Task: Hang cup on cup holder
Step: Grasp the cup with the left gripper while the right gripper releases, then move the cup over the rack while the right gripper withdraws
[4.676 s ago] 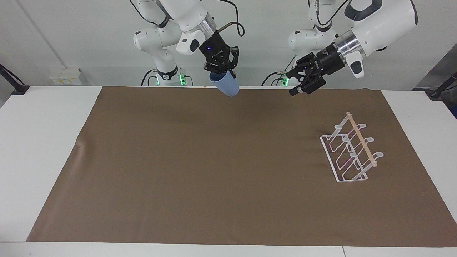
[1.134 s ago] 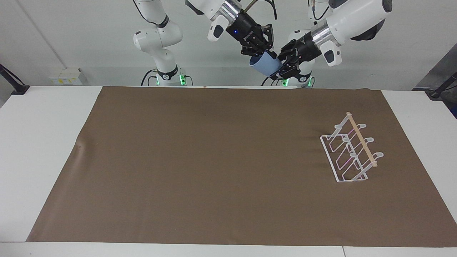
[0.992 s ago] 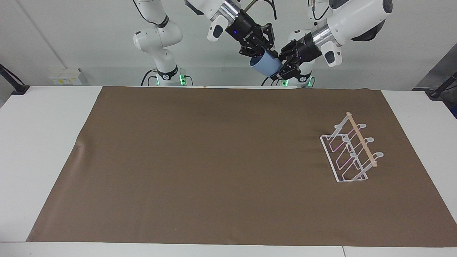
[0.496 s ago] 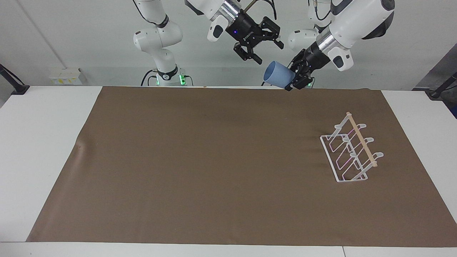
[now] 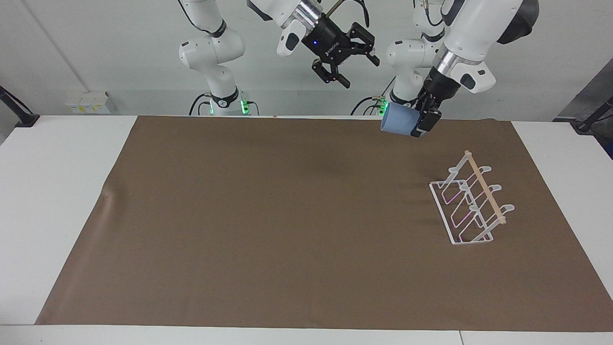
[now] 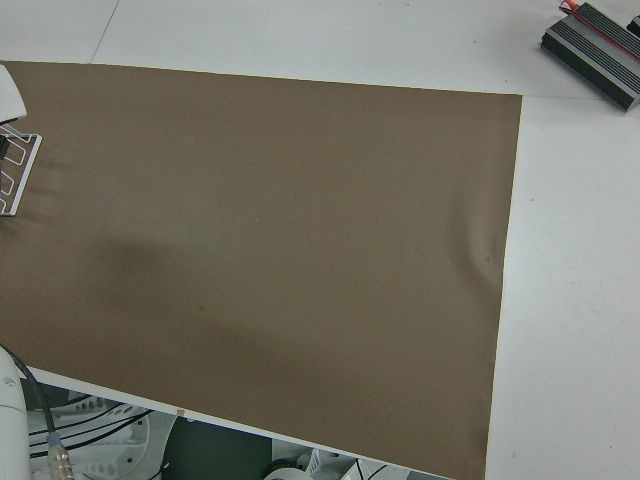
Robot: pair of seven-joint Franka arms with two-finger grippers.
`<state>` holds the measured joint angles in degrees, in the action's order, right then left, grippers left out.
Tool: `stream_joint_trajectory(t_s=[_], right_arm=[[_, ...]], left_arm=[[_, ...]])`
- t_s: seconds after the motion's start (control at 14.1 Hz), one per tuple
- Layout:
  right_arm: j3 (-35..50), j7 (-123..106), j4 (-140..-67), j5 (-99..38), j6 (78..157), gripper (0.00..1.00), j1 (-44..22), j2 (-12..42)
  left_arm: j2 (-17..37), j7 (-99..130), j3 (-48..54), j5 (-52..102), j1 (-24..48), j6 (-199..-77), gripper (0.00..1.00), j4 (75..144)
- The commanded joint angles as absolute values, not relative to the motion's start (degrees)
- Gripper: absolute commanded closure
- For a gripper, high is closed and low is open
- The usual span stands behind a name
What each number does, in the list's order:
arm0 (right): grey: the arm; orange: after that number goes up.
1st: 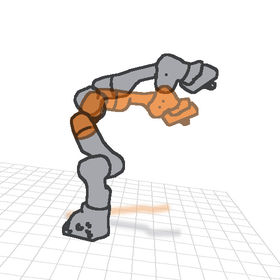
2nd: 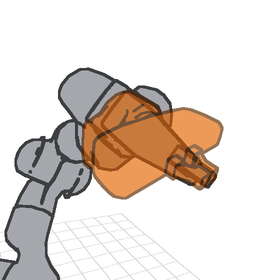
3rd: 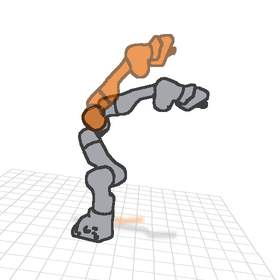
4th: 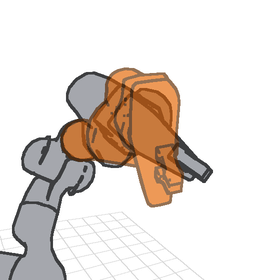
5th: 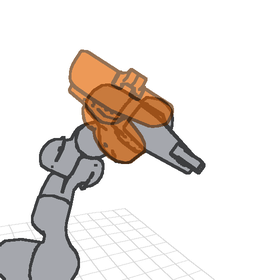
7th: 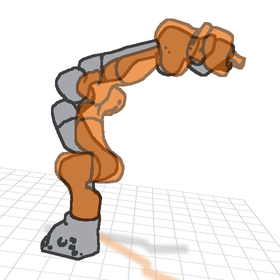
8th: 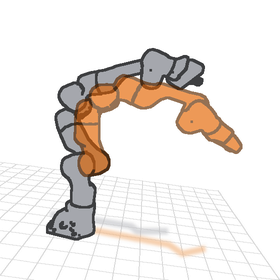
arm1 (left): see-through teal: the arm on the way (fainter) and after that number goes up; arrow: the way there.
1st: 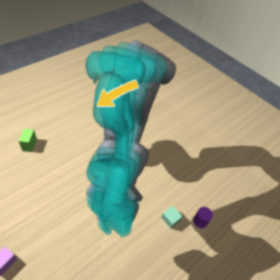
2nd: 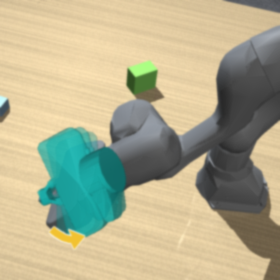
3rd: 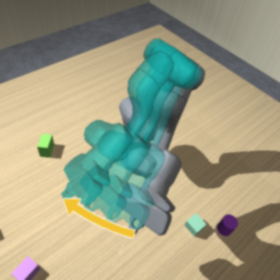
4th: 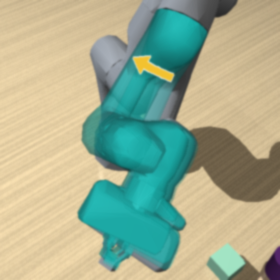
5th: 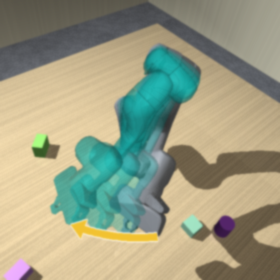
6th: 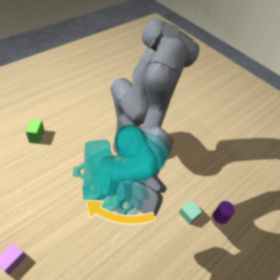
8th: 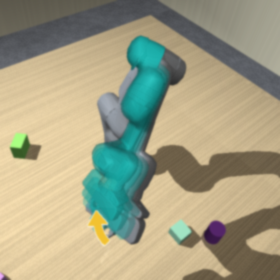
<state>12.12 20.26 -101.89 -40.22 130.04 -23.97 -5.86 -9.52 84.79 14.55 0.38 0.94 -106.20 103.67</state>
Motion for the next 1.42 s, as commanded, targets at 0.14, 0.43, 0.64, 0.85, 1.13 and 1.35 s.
stream_joint_trajectory(t_s=[0.14, 0.43, 0.64, 0.85, 1.13, 1.35], right_arm=[[12.48, -1.19, -102.74, -32.98, 122.62, 0.0, -19.17, -6.86], [12.39, -11.85, -102.57, -25.33, 117.09, 0.0, -16.53, -6.94], [12.31, -16.08, -101.52, -20.66, 110.41, 0.0, -14.6, -6.94], [12.13, -15.91, -100.55, -17.42, 105.22, 0.0, -13.01, -6.86], [12.13, -14.86, -95.81, -15.04, 96.35, 0.0, -8.19, -5.63], [12.13, -7.15, -88.79, -9.34, 88.53, 0.0, -7.21, -2.82]], left_arm=[[-6.52, 78.5, 13.98, -15.25, -2.63, -116.44, 1.0, 104.15], [-0.1, 78.05, 13.89, -32.75, -4.04, -122.33, 1.0, 103.19], [3.42, 78.49, 13.89, -43.56, -4.22, -124.37, 1.0, 102.05], [4.3, 79.36, 13.89, -47.89, -4.13, -124.98, 1.0, 102.04], [8.35, 86.04, 13.97, -55.97, -3.43, -127.61, 1.0, 101.78], [8.26, 86.13, 13.97, -56.6, -3.43, -127.79, 1.0, 102.3]])
